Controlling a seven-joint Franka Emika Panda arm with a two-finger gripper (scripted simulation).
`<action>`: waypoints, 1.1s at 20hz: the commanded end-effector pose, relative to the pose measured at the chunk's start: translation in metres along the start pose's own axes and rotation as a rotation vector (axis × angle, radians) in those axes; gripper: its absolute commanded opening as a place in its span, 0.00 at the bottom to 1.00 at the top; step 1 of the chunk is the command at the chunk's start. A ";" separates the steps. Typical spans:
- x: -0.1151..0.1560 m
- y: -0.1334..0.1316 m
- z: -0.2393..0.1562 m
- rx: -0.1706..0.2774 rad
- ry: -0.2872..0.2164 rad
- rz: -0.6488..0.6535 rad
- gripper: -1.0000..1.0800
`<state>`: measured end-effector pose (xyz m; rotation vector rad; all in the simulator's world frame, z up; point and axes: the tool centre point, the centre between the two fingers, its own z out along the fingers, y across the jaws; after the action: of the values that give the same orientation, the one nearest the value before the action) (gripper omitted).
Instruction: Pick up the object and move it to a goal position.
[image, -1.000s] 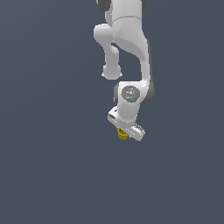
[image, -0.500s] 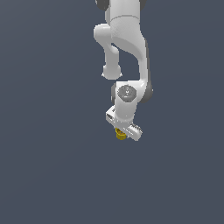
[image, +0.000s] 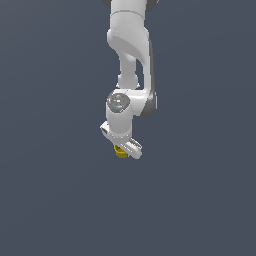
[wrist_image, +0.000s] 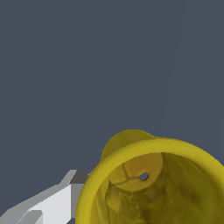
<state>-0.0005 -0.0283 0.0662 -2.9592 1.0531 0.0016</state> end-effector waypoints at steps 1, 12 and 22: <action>0.021 0.025 -0.007 0.001 0.001 0.001 0.00; 0.108 0.125 -0.035 0.000 0.001 0.002 0.00; 0.145 0.163 -0.046 0.000 0.001 0.001 0.00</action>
<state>0.0080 -0.2430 0.1102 -2.9583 1.0586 0.0016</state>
